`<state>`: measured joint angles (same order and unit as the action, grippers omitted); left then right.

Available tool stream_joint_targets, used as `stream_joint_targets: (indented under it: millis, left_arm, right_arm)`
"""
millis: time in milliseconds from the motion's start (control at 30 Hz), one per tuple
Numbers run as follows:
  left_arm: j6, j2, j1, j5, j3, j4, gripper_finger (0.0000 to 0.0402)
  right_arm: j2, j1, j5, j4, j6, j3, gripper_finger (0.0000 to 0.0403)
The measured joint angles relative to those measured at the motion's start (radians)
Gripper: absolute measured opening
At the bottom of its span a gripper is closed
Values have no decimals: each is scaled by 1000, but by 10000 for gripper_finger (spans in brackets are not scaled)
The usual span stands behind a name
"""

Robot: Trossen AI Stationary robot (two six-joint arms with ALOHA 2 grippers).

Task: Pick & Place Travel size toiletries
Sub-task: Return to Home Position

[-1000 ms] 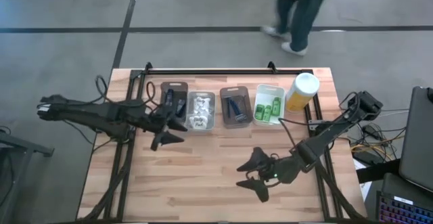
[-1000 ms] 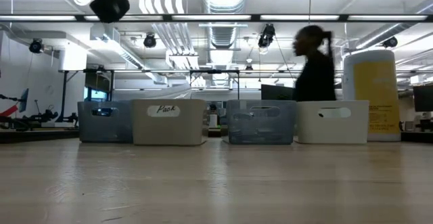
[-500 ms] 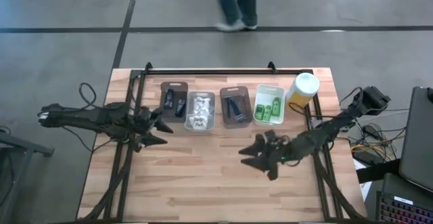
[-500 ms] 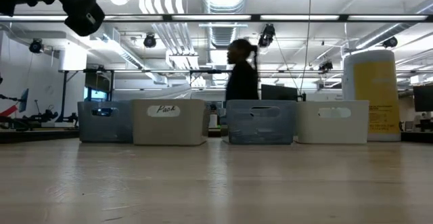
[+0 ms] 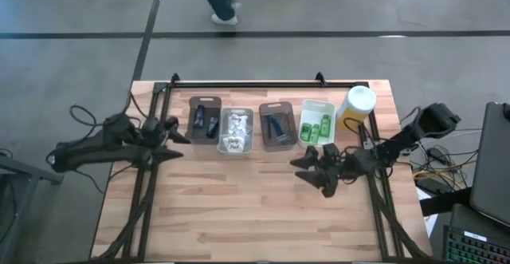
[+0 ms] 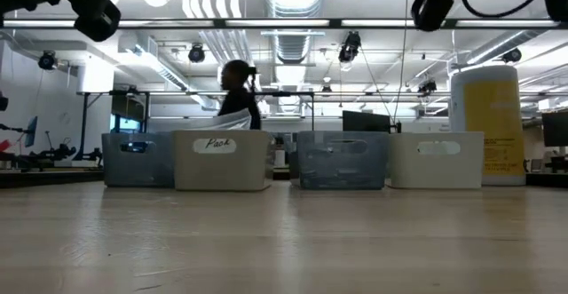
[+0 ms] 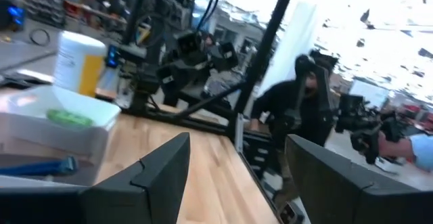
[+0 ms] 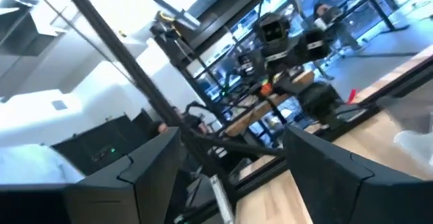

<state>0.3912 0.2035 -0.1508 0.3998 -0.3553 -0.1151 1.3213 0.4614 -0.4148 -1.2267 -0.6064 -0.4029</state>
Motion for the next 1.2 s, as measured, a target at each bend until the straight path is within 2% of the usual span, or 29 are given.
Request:
stream_joint_targets:
  millis: [167,233,367,467,600,800,967,1200]
  left_arm:
    - [1,-7,-63,0,-1,-1,248]
    - [1,-7,-84,-2,-1,-1,248]
    - [25,-7,-117,-61,-1,-10,248]
    - [38,-7,-132,-123,-3,-9,248]
    - [37,-7,-140,-174,-4,-10,248]
    - [21,-7,-141,-236,-2,-14,248]
    - [21,-3,-140,-245,-1,-14,248]
    - [26,-3,-140,-245,1,-17,248]
  right_arm:
    - [-65,-65,160,-76,0,100,276]
    - [-117,-84,195,-78,15,140,282]
    - [-258,-84,268,-78,107,191,295]
    - [-395,-85,334,9,150,228,305]
    - [-596,-85,334,250,144,268,318]
    - [-835,-85,289,485,215,318,338]
    - [-992,-90,232,567,270,390,352]
    - [-1156,-90,151,830,281,394,361]
